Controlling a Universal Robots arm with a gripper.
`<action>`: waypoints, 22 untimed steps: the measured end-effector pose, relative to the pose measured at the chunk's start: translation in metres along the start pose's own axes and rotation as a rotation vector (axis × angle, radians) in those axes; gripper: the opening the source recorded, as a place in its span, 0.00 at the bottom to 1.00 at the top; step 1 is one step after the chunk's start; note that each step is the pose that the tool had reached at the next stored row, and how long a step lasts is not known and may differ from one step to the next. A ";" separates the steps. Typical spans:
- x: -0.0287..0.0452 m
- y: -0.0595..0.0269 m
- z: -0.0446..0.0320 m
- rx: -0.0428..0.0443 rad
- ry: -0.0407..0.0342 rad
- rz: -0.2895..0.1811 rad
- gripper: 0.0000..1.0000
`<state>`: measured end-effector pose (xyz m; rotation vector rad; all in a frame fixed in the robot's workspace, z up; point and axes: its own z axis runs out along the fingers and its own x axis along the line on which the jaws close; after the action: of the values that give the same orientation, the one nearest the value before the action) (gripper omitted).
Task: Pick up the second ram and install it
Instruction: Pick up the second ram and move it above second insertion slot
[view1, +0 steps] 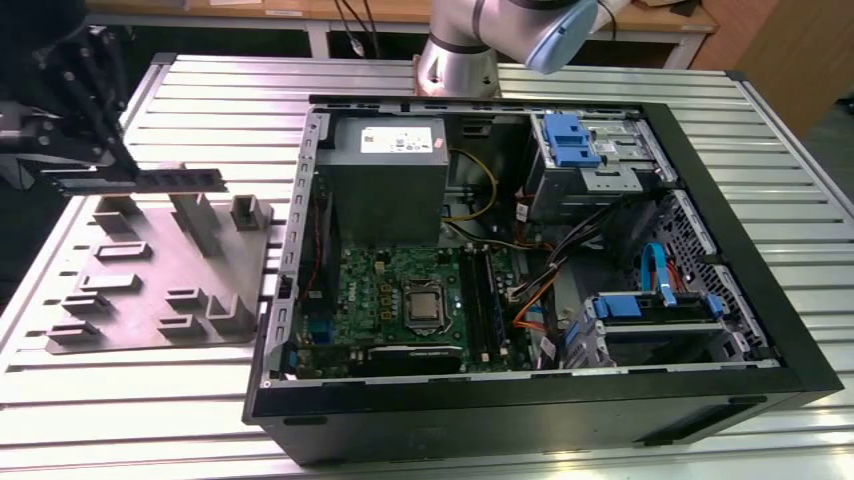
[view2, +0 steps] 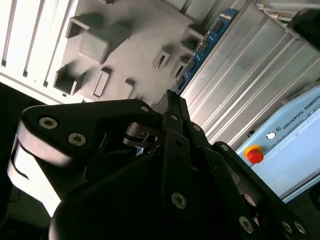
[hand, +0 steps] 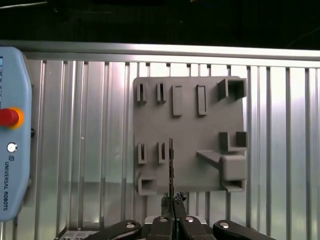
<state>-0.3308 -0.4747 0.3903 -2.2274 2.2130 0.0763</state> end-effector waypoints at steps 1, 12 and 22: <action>0.0000 -0.0045 -0.0001 0.0000 0.0001 0.000 0.11; 0.0003 -0.0544 -0.0012 0.0000 -0.0001 0.000 0.11; 0.0006 -0.0997 -0.0022 0.0000 0.0000 0.000 0.11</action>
<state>-0.2310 -0.4747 0.3892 -2.2275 2.2131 0.0763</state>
